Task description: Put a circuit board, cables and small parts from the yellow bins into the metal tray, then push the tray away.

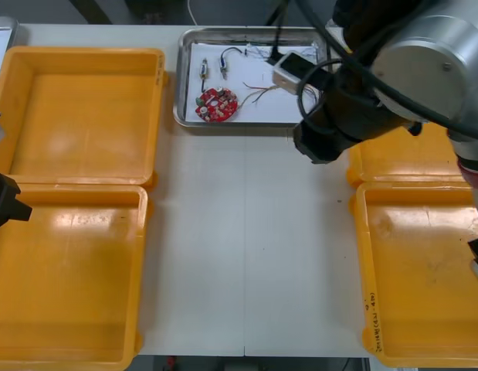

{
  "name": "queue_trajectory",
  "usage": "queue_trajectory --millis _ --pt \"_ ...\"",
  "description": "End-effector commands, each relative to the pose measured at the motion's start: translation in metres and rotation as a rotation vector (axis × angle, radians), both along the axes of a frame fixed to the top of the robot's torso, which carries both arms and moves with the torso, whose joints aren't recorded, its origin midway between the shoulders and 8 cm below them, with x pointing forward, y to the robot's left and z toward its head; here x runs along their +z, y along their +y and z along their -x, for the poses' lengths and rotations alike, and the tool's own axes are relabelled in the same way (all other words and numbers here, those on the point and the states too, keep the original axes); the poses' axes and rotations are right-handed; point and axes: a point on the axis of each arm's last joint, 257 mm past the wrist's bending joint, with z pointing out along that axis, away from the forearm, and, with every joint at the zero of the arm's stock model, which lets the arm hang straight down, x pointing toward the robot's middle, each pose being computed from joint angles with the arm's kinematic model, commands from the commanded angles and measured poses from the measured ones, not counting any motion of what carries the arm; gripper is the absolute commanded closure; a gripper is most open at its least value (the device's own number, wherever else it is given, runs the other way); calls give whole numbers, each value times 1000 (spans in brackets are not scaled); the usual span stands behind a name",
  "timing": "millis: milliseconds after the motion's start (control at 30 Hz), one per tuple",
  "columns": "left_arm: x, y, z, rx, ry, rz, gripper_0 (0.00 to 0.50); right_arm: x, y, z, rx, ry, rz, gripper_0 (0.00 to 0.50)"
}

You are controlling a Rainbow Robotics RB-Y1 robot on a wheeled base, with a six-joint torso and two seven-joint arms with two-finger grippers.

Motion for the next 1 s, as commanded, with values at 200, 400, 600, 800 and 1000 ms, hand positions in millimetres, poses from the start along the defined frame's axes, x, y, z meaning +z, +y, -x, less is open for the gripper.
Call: queue_trajectory --millis 200,400,600,800,1000 --pt "12 17 4 -36 -20 -79 0 3 -95 8 -329 65 -221 0" --pt "12 17 4 -36 -20 -79 0 13 -144 9 -471 34 -288 0" --pt "12 17 4 -36 -20 -79 0 11 -205 19 -614 10 -319 0" --pt "12 17 4 -36 -20 -79 0 7 -245 31 -707 -4 -332 0" --pt "12 17 4 -36 -20 -79 0 -4 -268 39 -773 -7 -302 0"
